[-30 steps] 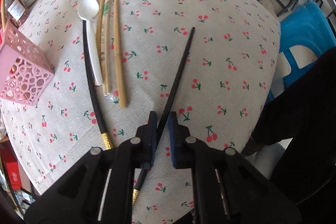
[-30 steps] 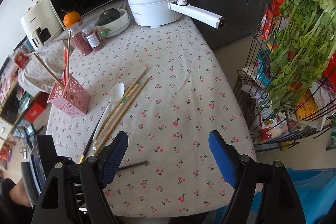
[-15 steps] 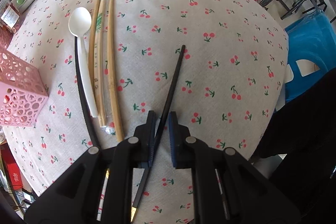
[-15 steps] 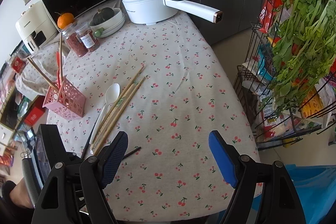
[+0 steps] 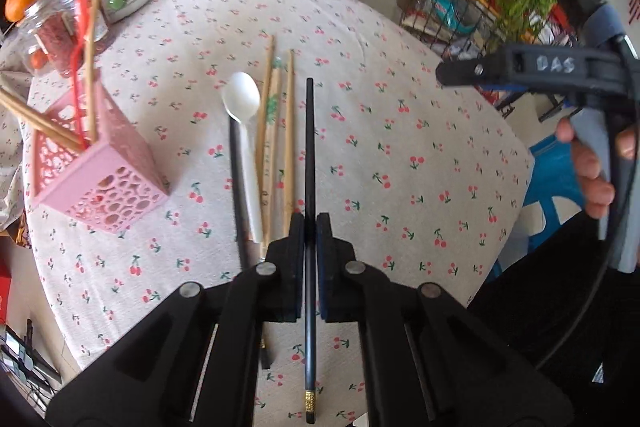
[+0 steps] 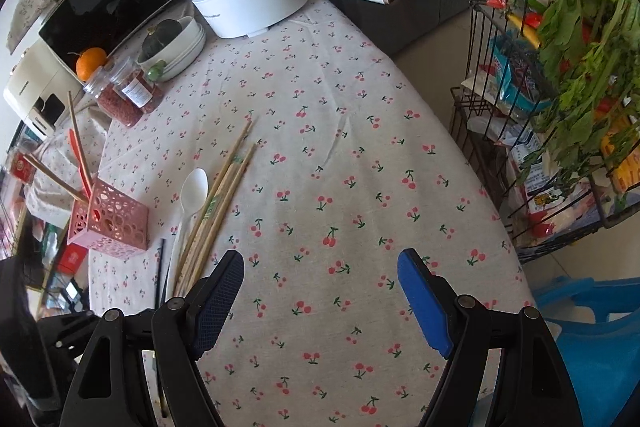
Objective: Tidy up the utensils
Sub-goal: 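Lift the black chopstick with the left tool while the right tool grasps a wooden chopstick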
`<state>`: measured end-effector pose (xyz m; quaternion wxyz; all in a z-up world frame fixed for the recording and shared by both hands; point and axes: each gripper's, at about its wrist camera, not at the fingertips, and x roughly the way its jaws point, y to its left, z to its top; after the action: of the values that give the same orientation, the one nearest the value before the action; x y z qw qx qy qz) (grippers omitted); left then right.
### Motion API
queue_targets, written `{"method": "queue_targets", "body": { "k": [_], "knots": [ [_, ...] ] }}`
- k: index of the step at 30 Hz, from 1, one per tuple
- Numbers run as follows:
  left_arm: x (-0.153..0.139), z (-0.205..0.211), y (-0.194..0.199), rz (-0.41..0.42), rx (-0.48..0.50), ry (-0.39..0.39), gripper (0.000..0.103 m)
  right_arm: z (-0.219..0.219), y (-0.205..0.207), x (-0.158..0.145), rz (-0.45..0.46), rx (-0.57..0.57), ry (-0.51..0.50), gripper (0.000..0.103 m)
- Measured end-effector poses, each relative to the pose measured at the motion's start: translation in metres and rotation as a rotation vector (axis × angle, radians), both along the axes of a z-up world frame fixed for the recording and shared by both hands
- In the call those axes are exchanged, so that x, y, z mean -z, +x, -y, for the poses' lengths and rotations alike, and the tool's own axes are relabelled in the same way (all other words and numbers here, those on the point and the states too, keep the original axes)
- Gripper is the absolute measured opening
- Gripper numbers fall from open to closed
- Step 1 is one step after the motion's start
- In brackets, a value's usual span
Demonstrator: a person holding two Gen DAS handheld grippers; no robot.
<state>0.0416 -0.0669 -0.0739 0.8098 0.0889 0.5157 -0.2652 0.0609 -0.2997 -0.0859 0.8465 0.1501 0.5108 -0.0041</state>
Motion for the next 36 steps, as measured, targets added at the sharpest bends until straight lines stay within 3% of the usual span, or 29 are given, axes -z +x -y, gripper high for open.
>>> {"method": "queue_targets", "body": {
  "k": [5, 14, 18, 24, 26, 29, 32, 36],
  "knots": [
    [-0.021, -0.040, -0.002, 0.073, -0.094, -0.057, 0.006, -0.015, 0.026, 0.020, -0.068, 0.003, 0.080, 0.080],
    [-0.027, -0.087, 0.002, 0.088, -0.194, -0.110, 0.006, -0.070, 0.071, 0.049, -0.137, -0.054, 0.029, 0.078],
    [-0.026, -0.097, 0.005, 0.084, -0.212, -0.118, 0.006, -0.089, 0.085, 0.062, -0.159, -0.068, -0.008, 0.061],
    [-0.028, -0.099, 0.004, 0.088, -0.213, -0.123, 0.006, -0.105, 0.098, 0.068, -0.147, -0.057, -0.050, 0.053],
    [-0.029, -0.099, 0.003, 0.095, -0.217, -0.121, 0.006, -0.113, 0.100, 0.069, -0.134, -0.074, -0.119, 0.049],
    [-0.031, -0.099, 0.003, 0.103, -0.225, -0.118, 0.006, -0.132, 0.100, 0.070, -0.129, -0.131, -0.265, 0.034],
    [-0.031, -0.101, 0.004, 0.109, -0.238, -0.114, 0.006, -0.132, 0.101, 0.070, -0.135, -0.141, -0.245, 0.018],
    [-0.031, -0.104, 0.005, 0.119, -0.262, -0.112, 0.006, -0.114, 0.103, 0.070, -0.125, -0.128, -0.173, 0.007]
  ]
}}
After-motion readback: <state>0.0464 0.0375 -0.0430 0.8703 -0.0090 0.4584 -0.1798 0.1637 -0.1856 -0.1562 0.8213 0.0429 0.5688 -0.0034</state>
